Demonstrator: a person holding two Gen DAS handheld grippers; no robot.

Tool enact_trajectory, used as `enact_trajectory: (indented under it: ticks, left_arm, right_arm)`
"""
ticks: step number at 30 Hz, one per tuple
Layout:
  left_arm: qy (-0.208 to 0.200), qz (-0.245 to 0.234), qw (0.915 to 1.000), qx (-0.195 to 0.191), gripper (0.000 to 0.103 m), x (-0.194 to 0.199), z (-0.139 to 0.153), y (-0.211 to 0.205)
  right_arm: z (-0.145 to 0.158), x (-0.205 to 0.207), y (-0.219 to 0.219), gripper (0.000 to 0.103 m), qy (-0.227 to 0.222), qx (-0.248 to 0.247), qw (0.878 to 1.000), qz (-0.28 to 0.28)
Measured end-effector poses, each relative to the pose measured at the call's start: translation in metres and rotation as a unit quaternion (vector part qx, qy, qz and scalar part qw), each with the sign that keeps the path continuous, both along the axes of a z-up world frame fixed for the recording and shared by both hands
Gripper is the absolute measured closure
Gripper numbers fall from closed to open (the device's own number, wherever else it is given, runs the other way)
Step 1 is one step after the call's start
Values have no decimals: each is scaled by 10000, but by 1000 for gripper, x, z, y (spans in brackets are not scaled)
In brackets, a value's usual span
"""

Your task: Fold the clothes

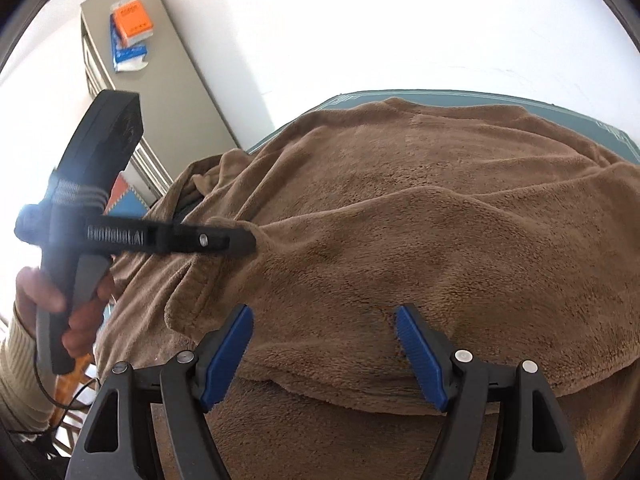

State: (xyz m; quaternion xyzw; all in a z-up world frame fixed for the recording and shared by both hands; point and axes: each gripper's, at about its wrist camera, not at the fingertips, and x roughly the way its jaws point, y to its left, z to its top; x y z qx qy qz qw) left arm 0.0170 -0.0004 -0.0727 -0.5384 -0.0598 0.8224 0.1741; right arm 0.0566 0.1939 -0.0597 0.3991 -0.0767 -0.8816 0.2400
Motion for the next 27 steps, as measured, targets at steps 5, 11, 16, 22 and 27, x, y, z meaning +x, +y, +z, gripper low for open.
enact_trajectory:
  ticks: [5, 11, 16, 22, 27]
  left_arm:
    - [-215, 222, 9990, 331, 54, -8, -10, -15]
    - [-191, 536, 9957, 731, 87, -23, 2, -31]
    - [646, 487, 9927, 899, 88, -47, 64, -24]
    - [1846, 624, 9719, 1321, 88, -70, 144, -34]
    - [1546, 891, 9770, 1169, 88, -101, 128, -55]
  right_arm:
    - [2, -1, 7, 27, -29, -130, 9999, -90]
    - [3, -1, 20, 27, -1, -349, 9987, -373]
    - [13, 8, 44, 27, 206, -359, 9948, -932]
    - [27, 17, 78, 27, 319, 364, 9867, -1552]
    - [21, 12, 113, 27, 71, 1283, 9677, -2170]
